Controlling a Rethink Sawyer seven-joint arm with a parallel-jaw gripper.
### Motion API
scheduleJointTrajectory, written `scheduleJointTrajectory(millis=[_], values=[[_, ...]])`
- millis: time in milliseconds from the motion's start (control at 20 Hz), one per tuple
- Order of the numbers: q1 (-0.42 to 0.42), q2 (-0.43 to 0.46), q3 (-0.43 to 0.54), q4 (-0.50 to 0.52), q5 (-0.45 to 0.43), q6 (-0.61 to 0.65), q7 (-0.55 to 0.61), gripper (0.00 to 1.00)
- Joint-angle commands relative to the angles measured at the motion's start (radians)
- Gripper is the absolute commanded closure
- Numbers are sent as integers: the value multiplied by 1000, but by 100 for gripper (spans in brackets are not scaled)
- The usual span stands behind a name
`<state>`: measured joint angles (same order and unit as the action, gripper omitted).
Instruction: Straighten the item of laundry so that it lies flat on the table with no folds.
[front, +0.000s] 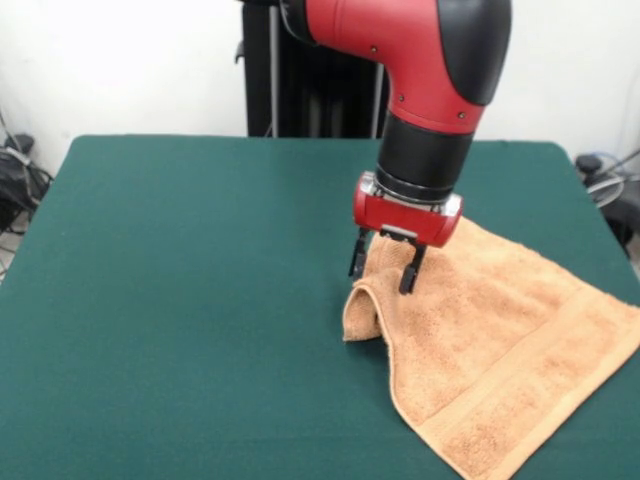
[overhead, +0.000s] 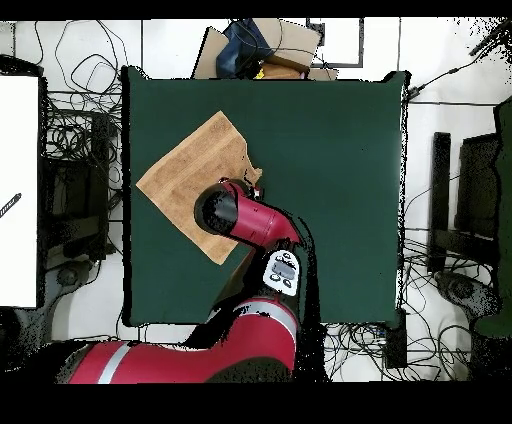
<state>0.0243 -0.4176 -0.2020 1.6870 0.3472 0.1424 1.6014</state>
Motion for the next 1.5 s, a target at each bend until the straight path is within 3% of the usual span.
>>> scheduleJointTrajectory(millis=[50, 400, 1100, 1500], values=[[-1, 14, 62, 42, 44, 4, 254, 0], [-44, 48, 114, 21, 29, -43, 235, 0], [-154, 268, 188, -122, -93, -242, 152, 0], [-115, 228, 130, -112, -82, -169, 164, 0]])
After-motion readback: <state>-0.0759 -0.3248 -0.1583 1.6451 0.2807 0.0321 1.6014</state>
